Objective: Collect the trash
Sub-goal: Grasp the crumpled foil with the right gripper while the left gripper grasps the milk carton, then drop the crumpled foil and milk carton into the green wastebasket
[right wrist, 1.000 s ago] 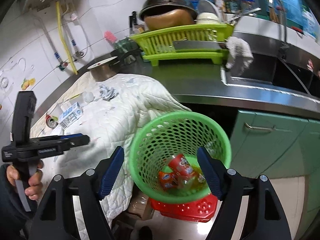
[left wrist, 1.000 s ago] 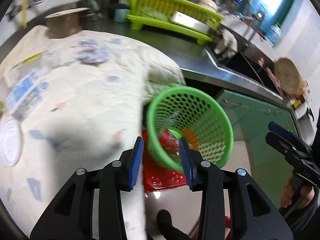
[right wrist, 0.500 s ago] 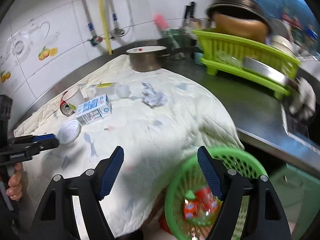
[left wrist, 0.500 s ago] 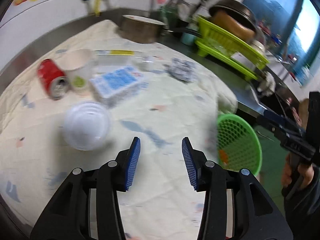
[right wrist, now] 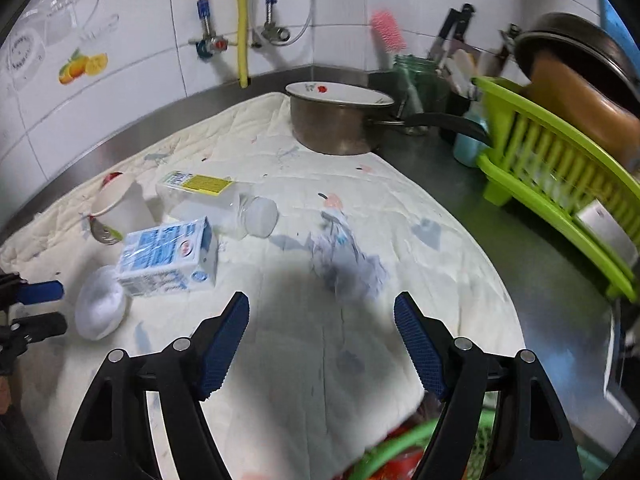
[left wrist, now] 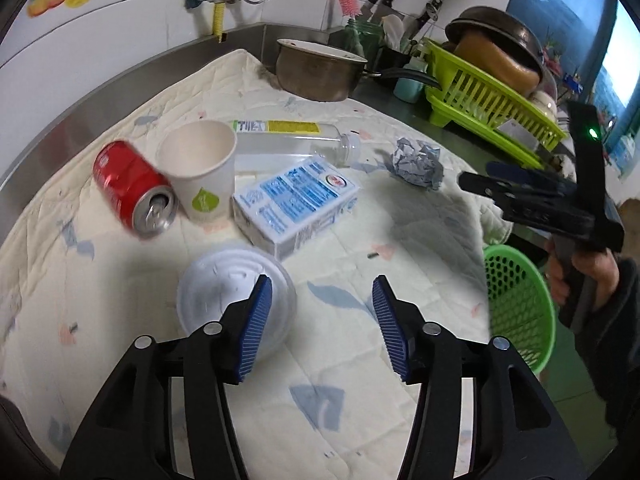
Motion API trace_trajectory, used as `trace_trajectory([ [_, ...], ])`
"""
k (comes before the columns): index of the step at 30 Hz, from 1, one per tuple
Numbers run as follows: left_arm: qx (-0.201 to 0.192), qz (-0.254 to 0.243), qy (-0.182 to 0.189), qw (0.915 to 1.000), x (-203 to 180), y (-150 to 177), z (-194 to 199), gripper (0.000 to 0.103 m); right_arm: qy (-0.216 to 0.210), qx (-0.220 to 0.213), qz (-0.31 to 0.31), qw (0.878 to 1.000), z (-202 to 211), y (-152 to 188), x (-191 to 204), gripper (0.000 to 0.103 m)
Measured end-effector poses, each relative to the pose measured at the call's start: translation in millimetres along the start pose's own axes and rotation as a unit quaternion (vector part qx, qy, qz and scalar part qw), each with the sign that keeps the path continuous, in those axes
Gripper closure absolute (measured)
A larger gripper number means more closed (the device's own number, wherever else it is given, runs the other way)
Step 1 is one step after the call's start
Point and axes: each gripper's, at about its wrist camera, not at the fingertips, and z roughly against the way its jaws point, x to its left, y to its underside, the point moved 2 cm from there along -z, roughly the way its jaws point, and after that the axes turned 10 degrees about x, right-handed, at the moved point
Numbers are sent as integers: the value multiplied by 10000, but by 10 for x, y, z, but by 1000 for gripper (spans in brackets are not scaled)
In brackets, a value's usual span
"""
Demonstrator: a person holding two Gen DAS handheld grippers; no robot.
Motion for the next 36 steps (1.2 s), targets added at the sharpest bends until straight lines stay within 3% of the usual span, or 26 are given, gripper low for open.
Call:
trace_trajectory([
  [4, -26, -205, 18, 9998, 18, -173, -81, 47, 224, 106, 270, 9993, -251, -207, 44, 32],
  [10, -36, -917, 17, 9958, -139, -494, -221, 39, 306, 341, 479, 9978, -564, -349, 35, 43],
  [13, -11, -1250, 1, 9922, -194, -648, -299, 34, 299, 484, 544, 9969, -672, -361, 10, 58],
  [15, 126, -1482, 37, 9889, -227, -725, -383, 34, 280, 577, 577, 9963, -714, -338, -9, 76],
  [18, 316, -1702, -46, 9849, -227, -778, -500, 34, 187, 569, 567, 9966, -700, -294, -35, 81],
  [28, 788, -2234, -424, 9706, -170, -934, -825, 34, -246, 174, 81, 9995, -226, -64, -174, 82],
  [36, 988, -2643, -463, 9582, -247, -974, -887, 34, -352, -73, -217, 9991, 198, 274, -255, 82],
])
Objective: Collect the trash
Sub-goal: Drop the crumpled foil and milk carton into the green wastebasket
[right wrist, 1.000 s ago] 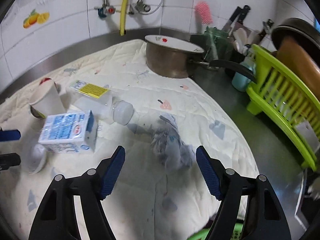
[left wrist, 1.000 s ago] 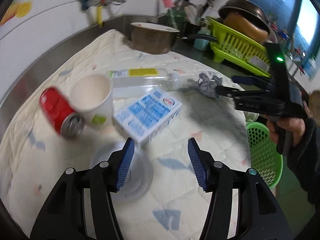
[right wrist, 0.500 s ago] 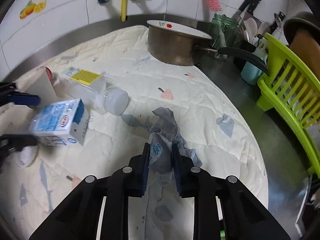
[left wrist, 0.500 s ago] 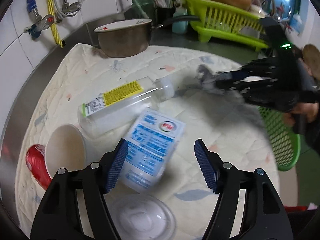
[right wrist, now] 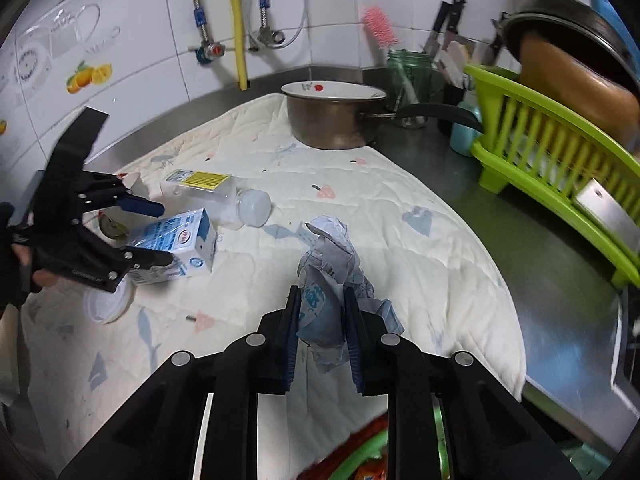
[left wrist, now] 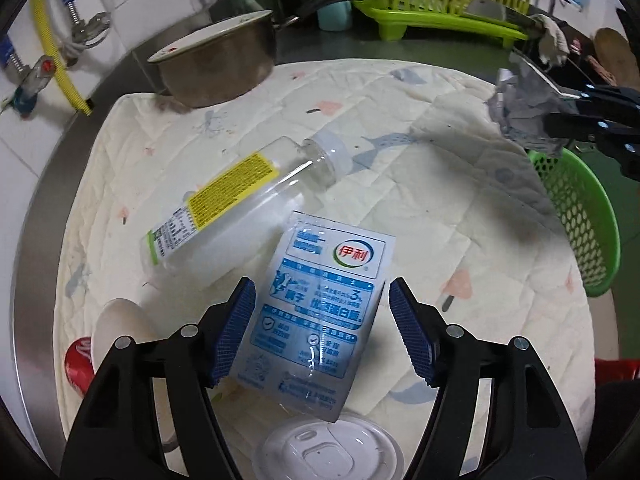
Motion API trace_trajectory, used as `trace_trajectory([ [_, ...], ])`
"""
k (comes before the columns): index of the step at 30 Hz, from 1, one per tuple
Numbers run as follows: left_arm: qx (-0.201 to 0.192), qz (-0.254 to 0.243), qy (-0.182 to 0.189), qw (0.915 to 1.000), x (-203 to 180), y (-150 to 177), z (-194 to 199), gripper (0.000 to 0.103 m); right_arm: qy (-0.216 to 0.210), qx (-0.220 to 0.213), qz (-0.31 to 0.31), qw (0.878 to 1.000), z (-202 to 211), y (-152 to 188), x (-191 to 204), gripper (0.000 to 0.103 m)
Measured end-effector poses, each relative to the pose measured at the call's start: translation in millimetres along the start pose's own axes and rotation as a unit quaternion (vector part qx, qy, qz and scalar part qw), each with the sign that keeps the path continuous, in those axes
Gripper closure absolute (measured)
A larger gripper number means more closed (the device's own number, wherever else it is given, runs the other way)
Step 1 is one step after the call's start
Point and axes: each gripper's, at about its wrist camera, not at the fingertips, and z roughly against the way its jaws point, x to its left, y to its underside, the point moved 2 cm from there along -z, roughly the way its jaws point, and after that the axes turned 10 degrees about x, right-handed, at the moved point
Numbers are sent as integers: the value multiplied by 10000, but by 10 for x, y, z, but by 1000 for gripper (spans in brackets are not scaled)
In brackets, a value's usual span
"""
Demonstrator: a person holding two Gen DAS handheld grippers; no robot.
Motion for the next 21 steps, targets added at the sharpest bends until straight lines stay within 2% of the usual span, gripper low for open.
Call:
trace_trajectory([
  [7, 234, -274, -49, 9993, -22, -50, -71, 34, 10, -75, -462, 9989, 278, 405, -146, 82],
  [13, 532, -492, -151, 9973, -32, -123, -176, 34, 118, 37, -917, 9957, 446, 840, -322, 82],
  [21, 576, -539, -352, 9963, -114, -118, -189, 38, 329, 318, -1608, 9859, 545, 1357, -612, 82],
])
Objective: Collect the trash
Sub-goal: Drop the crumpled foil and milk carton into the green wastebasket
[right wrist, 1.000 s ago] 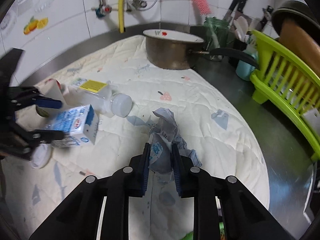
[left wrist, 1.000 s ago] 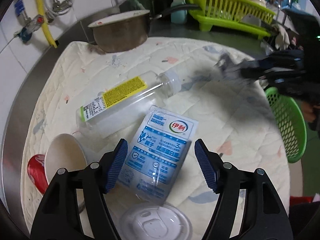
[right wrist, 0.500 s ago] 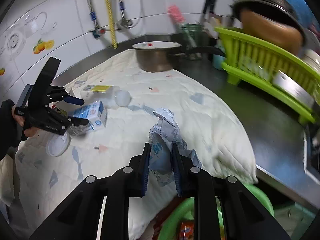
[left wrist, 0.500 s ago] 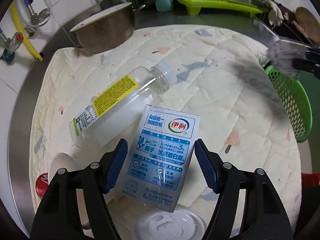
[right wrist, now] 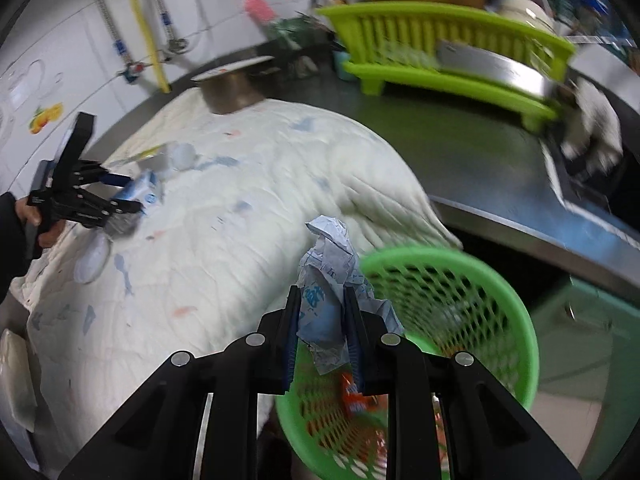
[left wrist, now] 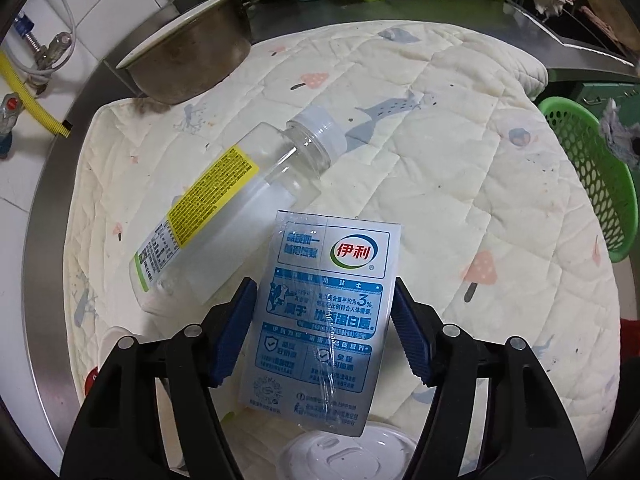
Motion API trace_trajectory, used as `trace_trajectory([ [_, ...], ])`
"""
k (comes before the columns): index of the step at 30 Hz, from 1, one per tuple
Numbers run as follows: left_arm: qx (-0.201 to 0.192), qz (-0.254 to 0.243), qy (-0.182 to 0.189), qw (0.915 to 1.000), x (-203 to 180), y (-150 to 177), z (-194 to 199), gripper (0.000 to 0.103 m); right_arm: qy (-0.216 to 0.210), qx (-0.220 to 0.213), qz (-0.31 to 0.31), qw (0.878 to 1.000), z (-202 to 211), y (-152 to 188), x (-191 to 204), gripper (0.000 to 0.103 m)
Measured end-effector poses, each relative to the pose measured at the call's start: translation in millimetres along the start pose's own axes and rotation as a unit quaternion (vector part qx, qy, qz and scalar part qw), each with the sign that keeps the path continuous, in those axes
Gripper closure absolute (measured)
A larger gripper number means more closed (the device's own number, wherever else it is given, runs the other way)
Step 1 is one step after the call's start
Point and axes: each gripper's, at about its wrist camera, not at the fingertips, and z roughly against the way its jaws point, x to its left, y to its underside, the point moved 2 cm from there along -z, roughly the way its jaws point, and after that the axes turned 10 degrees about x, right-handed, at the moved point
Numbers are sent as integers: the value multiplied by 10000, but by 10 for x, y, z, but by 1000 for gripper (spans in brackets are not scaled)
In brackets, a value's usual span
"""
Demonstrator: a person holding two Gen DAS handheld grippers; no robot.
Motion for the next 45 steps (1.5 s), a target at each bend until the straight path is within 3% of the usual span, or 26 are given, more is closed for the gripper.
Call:
trace_trajectory([
  [5, -99, 118, -169, 9997, -58, 20, 111, 38, 192, 188, -444, 9987, -34, 237, -300, 78],
  [11, -587, 223, -36, 9980, -213, 32, 485, 38, 463, 371, -997, 9932, -133, 532, -708, 77],
  [14, -845, 147, 104, 9963, -419, 22, 691, 38, 453, 389, -1231, 9906, -138, 609, -825, 76],
  [24, -1368, -224, 952, 9858, -1448, -219, 962, 38, 433, -15, -1442, 9886, 259, 785, -923, 55],
  [29, -1428, -271, 1393, 9795, -1996, -360, 955, 38, 460, -188, -1419, 9886, 474, 861, -903, 48],
  [36, -1256, -406, 1520, 9795, -2692, -562, 802, 38, 582, -422, -1397, 9876, 760, 1011, -864, 38],
  [45, -1061, -405, 1663, 9795, -3134, -668, 672, 34, 710, -614, -1311, 9869, 986, 1138, -794, 33],
])
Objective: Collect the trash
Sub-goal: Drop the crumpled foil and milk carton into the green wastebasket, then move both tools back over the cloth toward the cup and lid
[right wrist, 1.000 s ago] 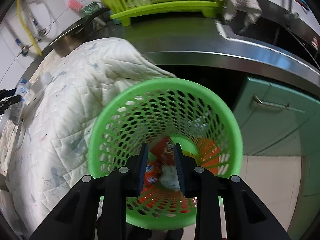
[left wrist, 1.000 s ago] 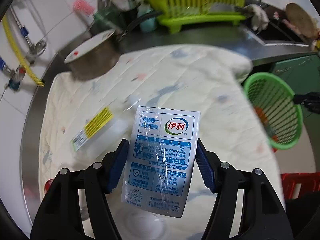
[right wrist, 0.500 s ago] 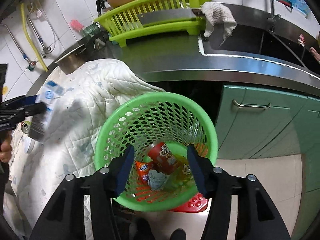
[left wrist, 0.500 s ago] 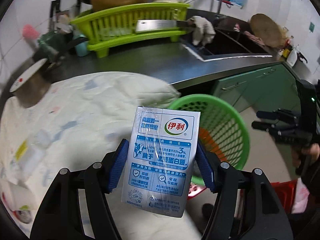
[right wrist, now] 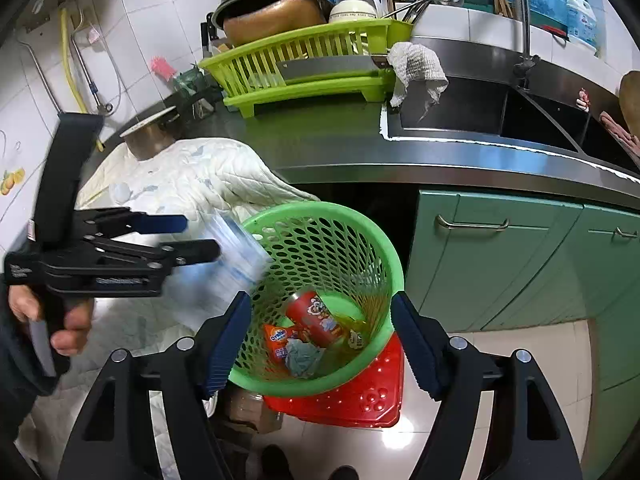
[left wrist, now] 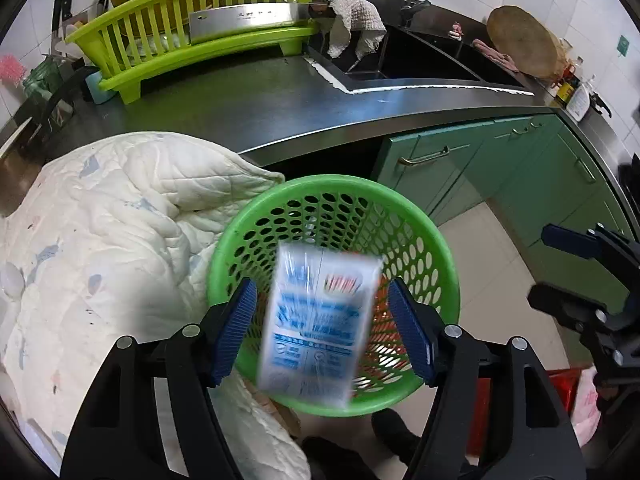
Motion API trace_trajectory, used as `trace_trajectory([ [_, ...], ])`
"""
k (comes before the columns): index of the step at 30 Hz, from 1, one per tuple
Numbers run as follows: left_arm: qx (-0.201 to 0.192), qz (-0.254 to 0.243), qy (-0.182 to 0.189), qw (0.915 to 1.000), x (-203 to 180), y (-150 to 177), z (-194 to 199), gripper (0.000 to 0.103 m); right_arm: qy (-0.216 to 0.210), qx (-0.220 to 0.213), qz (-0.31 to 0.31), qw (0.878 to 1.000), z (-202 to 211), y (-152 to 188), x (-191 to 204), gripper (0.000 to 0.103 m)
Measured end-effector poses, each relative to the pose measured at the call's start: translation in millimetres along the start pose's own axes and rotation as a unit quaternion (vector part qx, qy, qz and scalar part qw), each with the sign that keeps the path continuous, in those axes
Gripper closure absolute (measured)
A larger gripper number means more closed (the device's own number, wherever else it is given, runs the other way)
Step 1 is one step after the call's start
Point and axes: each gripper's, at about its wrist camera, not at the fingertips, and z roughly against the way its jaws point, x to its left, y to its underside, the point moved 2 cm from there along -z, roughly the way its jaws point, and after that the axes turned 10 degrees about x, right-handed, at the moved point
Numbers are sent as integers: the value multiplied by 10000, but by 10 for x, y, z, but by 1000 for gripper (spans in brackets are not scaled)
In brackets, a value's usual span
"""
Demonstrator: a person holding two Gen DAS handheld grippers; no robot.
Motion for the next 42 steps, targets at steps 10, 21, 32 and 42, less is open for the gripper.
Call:
trace_trajectory([
  [10, -238, 410, -154, 9988, 114, 177, 325, 28, -109, -118, 170, 9997, 154, 6, 141, 30],
  [21, -792, 1659, -1099, 9768, 954, 860, 1146, 27, -551, -100, 975, 9937, 22, -252, 835, 30],
  [32, -921, 3282, -2058, 9173, 2146, 1978, 1720, 29, -1167, -24, 1843, 9759, -177, -432, 1774, 30],
  [42, -526, 4072, -1734, 8952, 2955, 2687, 1398, 48, -1541, 117, 2531, 9550, -361, -493, 2540, 30],
])
